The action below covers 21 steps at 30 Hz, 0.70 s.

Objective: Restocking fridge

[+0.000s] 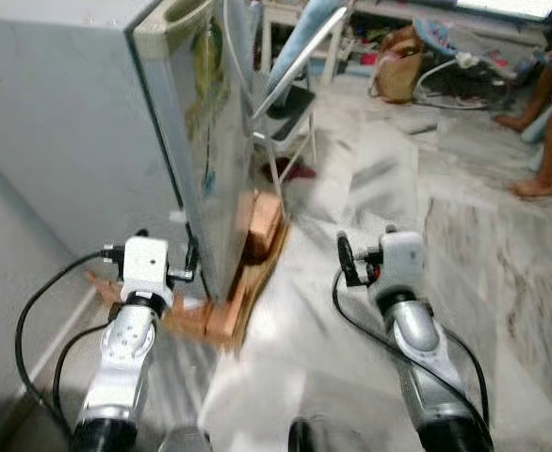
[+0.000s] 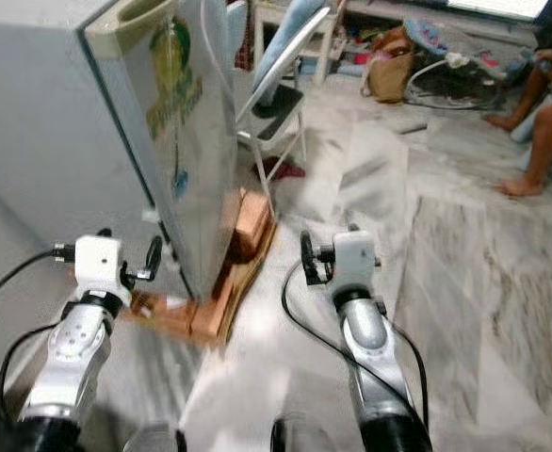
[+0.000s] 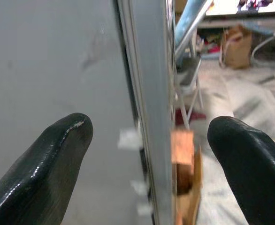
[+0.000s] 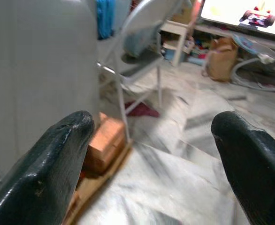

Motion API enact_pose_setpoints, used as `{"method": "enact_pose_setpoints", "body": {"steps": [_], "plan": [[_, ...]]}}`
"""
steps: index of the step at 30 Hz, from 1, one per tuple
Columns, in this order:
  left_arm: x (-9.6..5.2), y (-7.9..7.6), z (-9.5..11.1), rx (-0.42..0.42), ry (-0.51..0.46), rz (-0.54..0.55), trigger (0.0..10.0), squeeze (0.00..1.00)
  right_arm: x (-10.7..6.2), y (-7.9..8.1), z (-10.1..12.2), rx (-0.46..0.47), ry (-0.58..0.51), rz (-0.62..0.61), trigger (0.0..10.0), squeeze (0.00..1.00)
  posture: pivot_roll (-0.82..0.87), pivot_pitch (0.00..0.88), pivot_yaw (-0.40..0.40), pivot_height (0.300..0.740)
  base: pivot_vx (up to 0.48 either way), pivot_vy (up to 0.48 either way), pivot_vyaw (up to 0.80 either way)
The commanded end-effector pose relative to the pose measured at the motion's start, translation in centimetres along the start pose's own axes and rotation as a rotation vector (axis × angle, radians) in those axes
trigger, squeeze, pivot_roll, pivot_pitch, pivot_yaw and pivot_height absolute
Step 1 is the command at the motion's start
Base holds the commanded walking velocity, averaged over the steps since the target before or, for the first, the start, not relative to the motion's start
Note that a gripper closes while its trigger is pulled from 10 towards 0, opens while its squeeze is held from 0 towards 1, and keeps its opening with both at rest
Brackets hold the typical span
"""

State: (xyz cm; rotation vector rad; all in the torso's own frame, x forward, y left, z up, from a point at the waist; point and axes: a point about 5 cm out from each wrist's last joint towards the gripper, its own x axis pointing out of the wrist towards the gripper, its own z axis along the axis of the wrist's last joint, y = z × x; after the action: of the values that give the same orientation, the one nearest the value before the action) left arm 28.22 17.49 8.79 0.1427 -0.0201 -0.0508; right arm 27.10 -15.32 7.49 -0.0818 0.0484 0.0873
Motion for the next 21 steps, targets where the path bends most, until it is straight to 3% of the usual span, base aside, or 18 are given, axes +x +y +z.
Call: {"method": "enact_pose_setpoints", "body": {"steps": [1,12,15,21], "plan": [[-0.2,-0.1,-0.5,-0.012,0.022,0.006,10.0,0.00,0.1,-0.6,0.3,-0.015,-0.002,-0.024,10.0,0.00,0.03,0.111,-0.046,0.740,0.000,0.000,0.00],[1.6,-0.4,-0.2,-0.025,0.008,0.003,10.0,0.00,-0.6,-1.8,0.3,0.013,0.011,-0.054,10.0,0.00,0.00,0.128,-0.064,0.740,0.000,0.000,0.00],[2.3,-0.3,0.0,-0.016,0.003,0.006,10.0,0.00,-0.9,-1.8,0.3,0.015,0.016,-0.050,10.0,0.00,0.00,0.134,-0.068,0.740,0.000,0.000,-0.80],[4.9,0.7,0.7,-0.018,0.005,0.060,10.0,0.00,-2.3,-2.0,0.5,-0.007,0.020,-0.026,10.0,0.00,-0.05,0.169,-0.084,0.740,0.000,0.000,-0.13]]}}
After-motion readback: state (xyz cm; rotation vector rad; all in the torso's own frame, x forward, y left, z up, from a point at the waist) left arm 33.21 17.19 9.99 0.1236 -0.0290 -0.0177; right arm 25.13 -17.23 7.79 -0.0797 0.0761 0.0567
